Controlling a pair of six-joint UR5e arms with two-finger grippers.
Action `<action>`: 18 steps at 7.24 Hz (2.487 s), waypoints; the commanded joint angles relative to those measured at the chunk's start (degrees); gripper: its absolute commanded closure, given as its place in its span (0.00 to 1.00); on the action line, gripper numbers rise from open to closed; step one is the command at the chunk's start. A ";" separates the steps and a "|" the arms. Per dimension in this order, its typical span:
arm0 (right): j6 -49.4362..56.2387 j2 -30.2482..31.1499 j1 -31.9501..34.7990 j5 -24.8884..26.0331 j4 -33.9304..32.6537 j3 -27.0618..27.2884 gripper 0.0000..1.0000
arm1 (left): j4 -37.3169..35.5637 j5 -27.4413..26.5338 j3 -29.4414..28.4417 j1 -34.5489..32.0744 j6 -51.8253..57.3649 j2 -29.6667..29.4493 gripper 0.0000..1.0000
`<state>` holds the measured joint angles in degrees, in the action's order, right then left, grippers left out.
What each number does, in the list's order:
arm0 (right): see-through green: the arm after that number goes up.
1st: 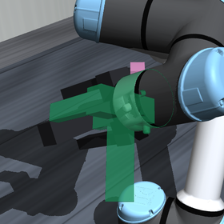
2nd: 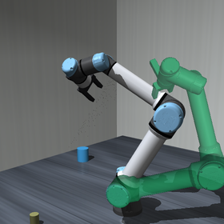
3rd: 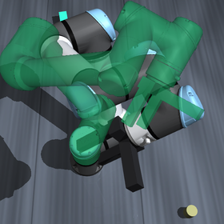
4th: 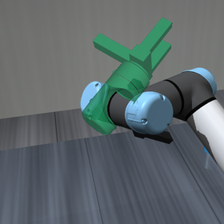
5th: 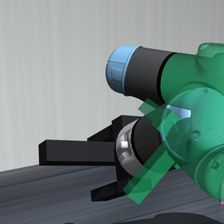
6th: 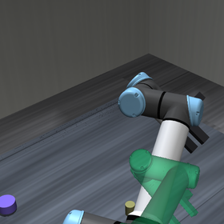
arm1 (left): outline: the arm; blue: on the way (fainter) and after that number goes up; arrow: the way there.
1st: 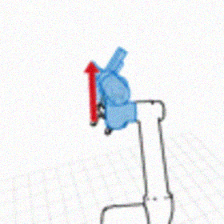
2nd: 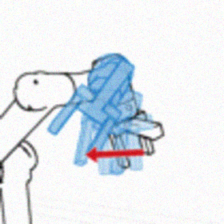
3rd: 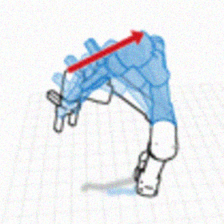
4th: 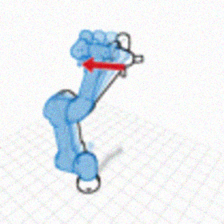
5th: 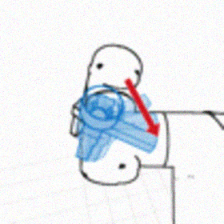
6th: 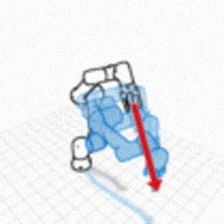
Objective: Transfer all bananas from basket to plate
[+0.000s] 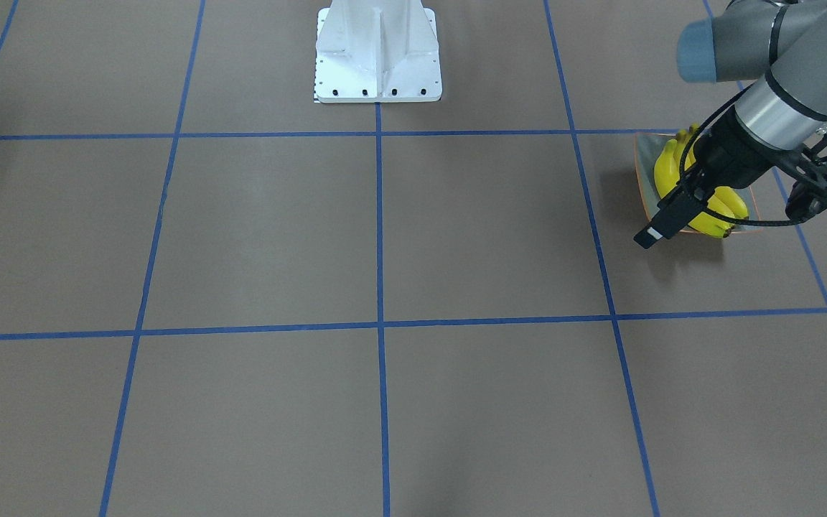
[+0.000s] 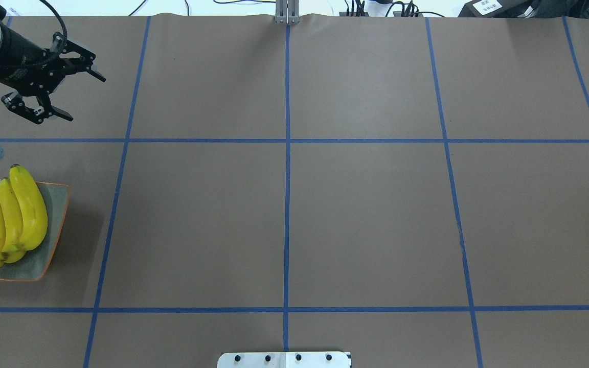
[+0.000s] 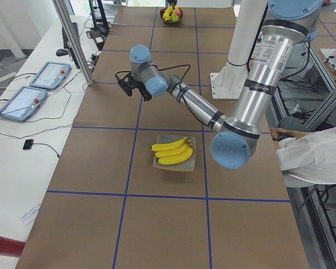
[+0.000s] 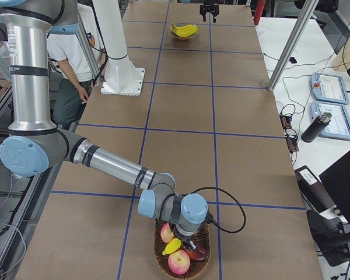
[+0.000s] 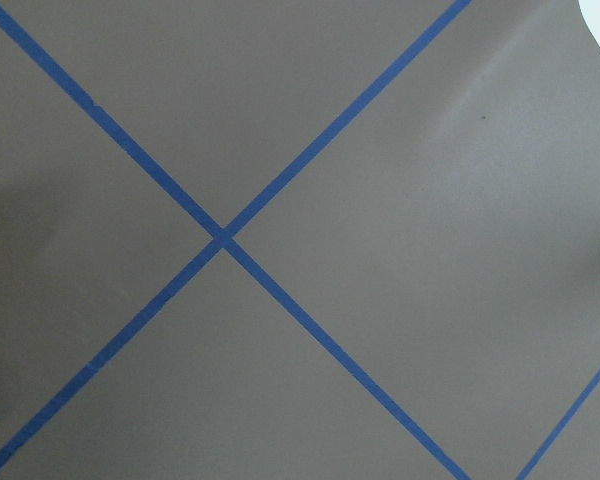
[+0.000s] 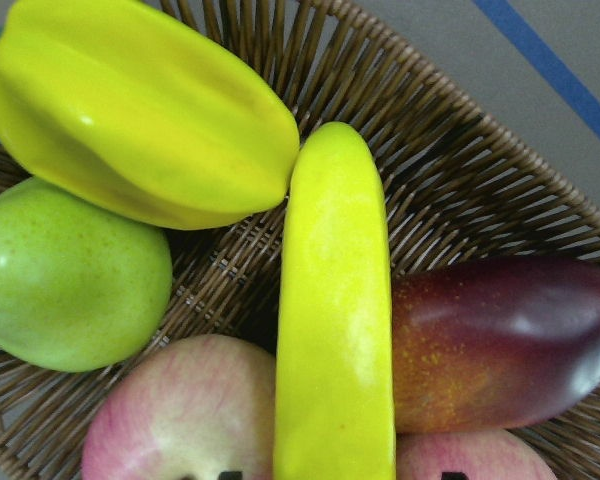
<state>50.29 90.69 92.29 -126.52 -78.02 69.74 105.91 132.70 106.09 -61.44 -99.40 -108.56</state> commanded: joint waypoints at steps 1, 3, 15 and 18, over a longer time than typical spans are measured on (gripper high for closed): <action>-0.46 -1.12 0.00 -0.74 -2.73 2.13 1.00 | 0.00 -0.16 0.09 0.00 0.09 0.01 0.00; -0.72 -2.27 0.09 -1.88 -15.79 12.47 1.00 | 0.00 -0.69 0.87 0.00 0.00 -0.08 0.00; -101.57 -27.40 -38.73 -16.23 -6.33 40.84 1.00 | 16.83 -0.69 -8.32 10.19 -4.30 -16.59 0.00; -107.95 -31.01 -41.13 -15.95 -2.49 39.42 1.00 | 26.41 -1.73 -15.63 14.39 -11.65 -23.61 0.00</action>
<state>-56.15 60.37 52.02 -142.58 -81.48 109.14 127.68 131.77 93.43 -49.55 -107.36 -129.31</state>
